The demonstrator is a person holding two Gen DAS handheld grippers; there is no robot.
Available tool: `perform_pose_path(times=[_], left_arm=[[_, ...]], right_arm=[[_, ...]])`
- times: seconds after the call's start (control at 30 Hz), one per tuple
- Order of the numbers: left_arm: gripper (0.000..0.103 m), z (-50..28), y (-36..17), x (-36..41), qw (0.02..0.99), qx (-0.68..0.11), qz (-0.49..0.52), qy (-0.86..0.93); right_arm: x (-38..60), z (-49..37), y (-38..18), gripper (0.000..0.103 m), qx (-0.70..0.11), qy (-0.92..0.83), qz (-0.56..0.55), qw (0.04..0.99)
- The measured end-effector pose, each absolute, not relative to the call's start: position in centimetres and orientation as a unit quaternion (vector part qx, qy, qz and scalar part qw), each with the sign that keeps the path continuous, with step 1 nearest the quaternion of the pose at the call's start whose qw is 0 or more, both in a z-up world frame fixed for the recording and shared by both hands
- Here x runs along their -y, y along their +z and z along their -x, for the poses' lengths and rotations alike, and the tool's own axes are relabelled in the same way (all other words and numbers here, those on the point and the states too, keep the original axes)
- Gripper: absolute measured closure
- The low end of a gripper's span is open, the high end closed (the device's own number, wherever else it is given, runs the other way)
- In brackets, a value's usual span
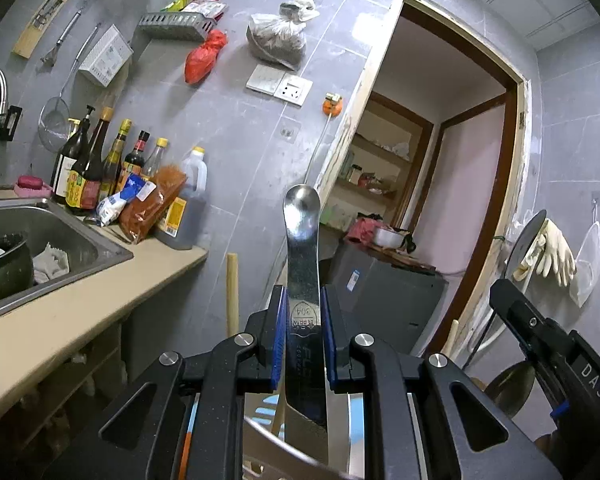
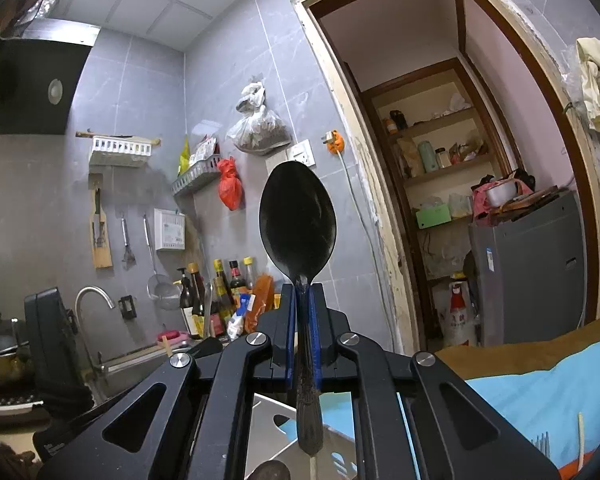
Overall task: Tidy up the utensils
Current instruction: 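Lift the knife and spoon up and carry both over the white caddy, then open the right tool to drop the spoon while the left tool releases the knife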
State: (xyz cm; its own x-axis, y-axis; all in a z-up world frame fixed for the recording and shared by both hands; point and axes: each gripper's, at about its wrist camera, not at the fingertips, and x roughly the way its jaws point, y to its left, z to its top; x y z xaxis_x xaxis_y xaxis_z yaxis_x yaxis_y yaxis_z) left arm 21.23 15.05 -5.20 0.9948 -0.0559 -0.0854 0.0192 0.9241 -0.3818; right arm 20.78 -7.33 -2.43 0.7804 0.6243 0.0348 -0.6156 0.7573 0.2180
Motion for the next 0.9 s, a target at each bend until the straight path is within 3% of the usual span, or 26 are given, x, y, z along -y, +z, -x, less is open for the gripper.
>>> perform_pose_path(times=[0.4, 0.53, 0.7, 0.9], left_arm=[[0.089, -20.8, -5.2, -14.7, 0.98, -0.067, 0.186, -0.026], [0.087, -20.7, -4.9, -14.7, 0.98, -0.067, 0.184, -0.033], [0.081, -20.1, -4.3, -14.5, 0.98, -0.068, 0.182, -0.04], [0.075, -19.4, -3.1, -14.1, 0.981, -0.07, 0.177, -0.041]], right_arm=[[7.5, -20.9, -2.3, 0.093, -0.045, 0.329, -0.102, 0.938], [7.7, -20.8, -2.3, 0.08, -0.057, 0.331, -0.108, 0.936], [7.8, -20.6, -2.1, 0.079, -0.058, 0.332, -0.109, 0.935], [8.6, -19.8, -1.2, 0.07, -0.052, 0.335, -0.119, 0.933]])
